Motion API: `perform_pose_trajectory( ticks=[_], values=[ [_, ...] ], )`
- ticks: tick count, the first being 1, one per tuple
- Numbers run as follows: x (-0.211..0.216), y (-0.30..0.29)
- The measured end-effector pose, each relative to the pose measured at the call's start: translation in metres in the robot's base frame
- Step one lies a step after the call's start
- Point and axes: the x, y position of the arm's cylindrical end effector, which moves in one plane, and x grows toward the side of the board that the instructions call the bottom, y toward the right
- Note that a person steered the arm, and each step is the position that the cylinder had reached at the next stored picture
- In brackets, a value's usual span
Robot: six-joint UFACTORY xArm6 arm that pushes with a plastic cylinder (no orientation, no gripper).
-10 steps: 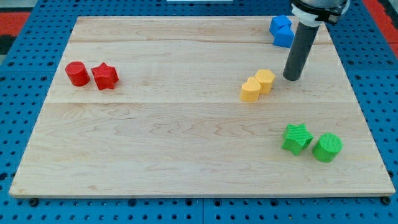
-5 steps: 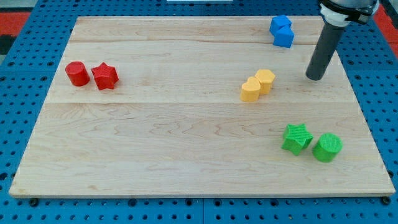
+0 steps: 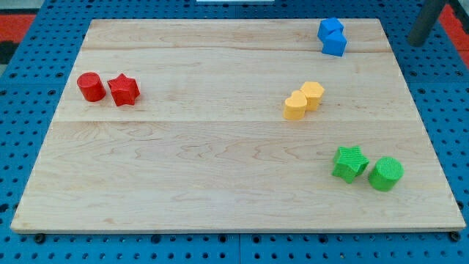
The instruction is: Point your arm at blue cube
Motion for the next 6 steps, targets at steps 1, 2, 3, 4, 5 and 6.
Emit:
perform_pose_trajectory(
  ticks=[1, 2, 3, 4, 5, 6],
  values=[
    [-0.032, -0.008],
    [-0.023, -0.076],
    [-0.022, -0.098],
    [-0.027, -0.128],
    [-0.027, -0.186],
    [-0.026, -0.248]
  ],
)
